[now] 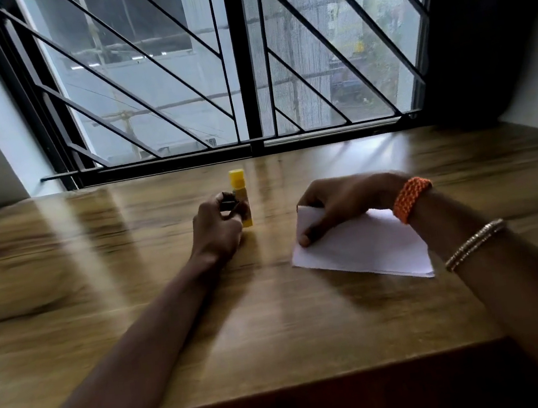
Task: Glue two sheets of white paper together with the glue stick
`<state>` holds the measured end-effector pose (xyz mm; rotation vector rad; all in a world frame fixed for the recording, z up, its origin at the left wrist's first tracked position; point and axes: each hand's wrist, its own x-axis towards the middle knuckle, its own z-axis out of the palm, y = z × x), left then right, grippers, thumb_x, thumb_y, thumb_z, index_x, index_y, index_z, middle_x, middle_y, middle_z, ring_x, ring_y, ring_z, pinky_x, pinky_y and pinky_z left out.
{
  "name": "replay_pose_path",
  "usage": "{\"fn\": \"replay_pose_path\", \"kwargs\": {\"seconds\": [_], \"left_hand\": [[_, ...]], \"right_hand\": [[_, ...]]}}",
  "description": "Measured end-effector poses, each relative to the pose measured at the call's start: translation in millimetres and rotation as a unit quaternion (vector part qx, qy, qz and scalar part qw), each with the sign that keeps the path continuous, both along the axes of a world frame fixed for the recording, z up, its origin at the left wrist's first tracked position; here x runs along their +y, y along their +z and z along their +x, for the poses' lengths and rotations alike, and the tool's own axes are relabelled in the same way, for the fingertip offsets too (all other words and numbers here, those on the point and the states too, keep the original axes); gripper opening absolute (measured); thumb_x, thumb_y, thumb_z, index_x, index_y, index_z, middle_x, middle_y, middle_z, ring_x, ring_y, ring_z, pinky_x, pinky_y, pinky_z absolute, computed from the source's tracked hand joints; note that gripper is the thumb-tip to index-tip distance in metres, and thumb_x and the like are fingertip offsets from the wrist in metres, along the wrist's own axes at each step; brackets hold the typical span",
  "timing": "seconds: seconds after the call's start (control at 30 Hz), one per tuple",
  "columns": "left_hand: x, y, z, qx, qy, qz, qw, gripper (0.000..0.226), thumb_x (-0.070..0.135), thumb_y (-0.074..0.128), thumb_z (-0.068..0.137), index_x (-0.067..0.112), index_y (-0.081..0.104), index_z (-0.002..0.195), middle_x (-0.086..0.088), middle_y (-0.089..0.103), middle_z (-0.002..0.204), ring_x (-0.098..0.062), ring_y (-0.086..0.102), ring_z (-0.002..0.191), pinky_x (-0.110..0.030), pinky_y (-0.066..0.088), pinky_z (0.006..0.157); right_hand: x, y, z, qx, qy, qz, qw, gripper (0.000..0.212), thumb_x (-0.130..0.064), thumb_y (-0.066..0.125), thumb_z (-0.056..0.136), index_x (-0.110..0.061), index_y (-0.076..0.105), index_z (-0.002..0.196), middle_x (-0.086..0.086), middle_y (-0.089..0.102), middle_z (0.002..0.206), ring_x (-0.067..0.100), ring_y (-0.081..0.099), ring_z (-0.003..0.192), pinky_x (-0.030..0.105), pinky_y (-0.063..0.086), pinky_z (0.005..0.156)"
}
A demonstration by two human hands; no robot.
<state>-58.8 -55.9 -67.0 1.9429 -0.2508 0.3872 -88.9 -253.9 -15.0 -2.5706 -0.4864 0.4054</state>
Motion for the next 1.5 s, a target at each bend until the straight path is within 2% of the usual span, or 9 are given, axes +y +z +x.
{"fn": "replay_pose_path", "kwargs": {"seconds": [0.17, 0.23, 0.47, 0.67, 0.87, 0.97, 1.07, 1.23, 1.5], "left_hand": [[5.1, 2.1, 12.2, -0.003, 0.029, -0.036, 0.999, 0.018, -0.002, 0.056, 0.083, 0.014, 0.063, 0.086, -0.004, 0.068, 0.088, -0.026, 0.066, 0.081, -0.046, 0.056, 0.080], [8.5, 1.2, 20.0, -0.006, 0.027, -0.029, 0.999, 0.014, 0.002, 0.059, 0.083, 0.014, 0.064, 0.088, -0.005, 0.070, 0.091, -0.023, 0.067, 0.081, -0.043, 0.057, 0.078], [12.5, -0.1, 42.3, -0.013, 0.024, 0.022, 0.999, 0.019, 0.018, 0.070, 0.079, 0.010, 0.066, 0.095, -0.006, 0.071, 0.096, -0.018, 0.066, 0.085, -0.034, 0.056, 0.077], [12.4, 0.1, 51.5, 0.000, 0.007, 0.068, 0.998, 0.024, 0.019, 0.069, 0.080, 0.006, 0.060, 0.097, -0.011, 0.070, 0.101, -0.026, 0.067, 0.088, -0.038, 0.054, 0.081], [11.5, -0.8, 47.1, -0.037, 0.040, 0.132, 0.990, 0.023, 0.018, 0.072, 0.076, 0.009, 0.067, 0.096, -0.008, 0.071, 0.101, -0.016, 0.065, 0.089, -0.019, 0.042, 0.079], [13.7, -0.5, 40.8, -0.050, 0.051, 0.131, 0.989, 0.022, 0.019, 0.073, 0.075, 0.010, 0.070, 0.096, -0.008, 0.072, 0.101, -0.016, 0.065, 0.093, -0.017, 0.040, 0.080], [13.6, 0.8, 34.9, -0.058, 0.059, 0.146, 0.986, 0.027, 0.021, 0.072, 0.077, 0.010, 0.071, 0.101, -0.009, 0.072, 0.107, -0.015, 0.064, 0.099, -0.015, 0.039, 0.079], [12.2, 5.0, 32.2, -0.037, 0.053, 0.164, 0.984, 0.025, 0.023, 0.071, 0.078, 0.010, 0.072, 0.100, -0.011, 0.072, 0.106, -0.019, 0.064, 0.101, -0.018, 0.039, 0.075], [17.8, 1.6, 37.7, -0.045, 0.008, 0.151, 0.988, 0.029, 0.026, 0.075, 0.073, 0.008, 0.071, 0.096, -0.008, 0.073, 0.095, -0.009, 0.061, 0.090, -0.027, 0.042, 0.068]], "right_hand": [[6.2, 3.1, 47.8, -0.049, -0.152, 0.190, 0.969, 0.032, -0.017, 0.076, 0.079, 0.004, 0.064, 0.100, 0.016, 0.068, 0.096, 0.025, 0.065, 0.088, 0.039, 0.055, 0.084], [14.4, -4.5, 69.2, -0.072, -0.218, 0.255, 0.939, 0.026, -0.009, 0.074, 0.079, 0.003, 0.063, 0.098, 0.020, 0.063, 0.098, 0.031, 0.062, 0.094, 0.043, 0.052, 0.091], [34.2, -31.7, 112.2, -0.218, -0.357, 0.196, 0.887, 0.026, -0.021, 0.068, 0.082, -0.005, 0.066, 0.102, 0.015, 0.065, 0.114, 0.029, 0.059, 0.105, 0.025, 0.041, 0.077], [29.4, -42.4, 108.1, -0.288, -0.339, 0.004, 0.896, 0.039, -0.029, 0.056, 0.087, -0.006, 0.052, 0.119, 0.020, 0.050, 0.128, 0.037, 0.045, 0.121, 0.045, 0.038, 0.098], [27.9, -35.8, 88.6, -0.345, -0.227, -0.040, 0.910, 0.029, -0.032, 0.055, 0.087, -0.012, 0.059, 0.108, 0.010, 0.057, 0.122, 0.028, 0.052, 0.115, 0.041, 0.028, 0.094], [35.1, -43.6, 77.3, -0.255, -0.134, -0.077, 0.954, 0.049, -0.052, 0.047, 0.090, -0.018, 0.053, 0.124, 0.004, 0.049, 0.141, 0.022, 0.045, 0.129, 0.048, 0.014, 0.111], [42.2, -56.2, 72.3, -0.150, -0.121, -0.132, 0.972, 0.075, -0.064, 0.029, 0.091, -0.014, 0.025, 0.147, 0.006, 0.021, 0.158, 0.021, 0.017, 0.146, 0.048, 0.008, 0.116], [52.4, -59.1, 67.6, -0.149, -0.144, -0.141, 0.968, 0.075, -0.059, 0.018, 0.095, -0.009, 0.010, 0.151, 0.009, 0.006, 0.161, 0.021, 0.002, 0.149, 0.041, 0.003, 0.120], [57.0, -51.4, 68.3, -0.183, -0.178, 0.017, 0.967, 0.065, -0.047, 0.018, 0.100, -0.002, 0.025, 0.146, 0.013, 0.020, 0.158, 0.022, 0.010, 0.148, 0.037, 0.012, 0.120]]}}
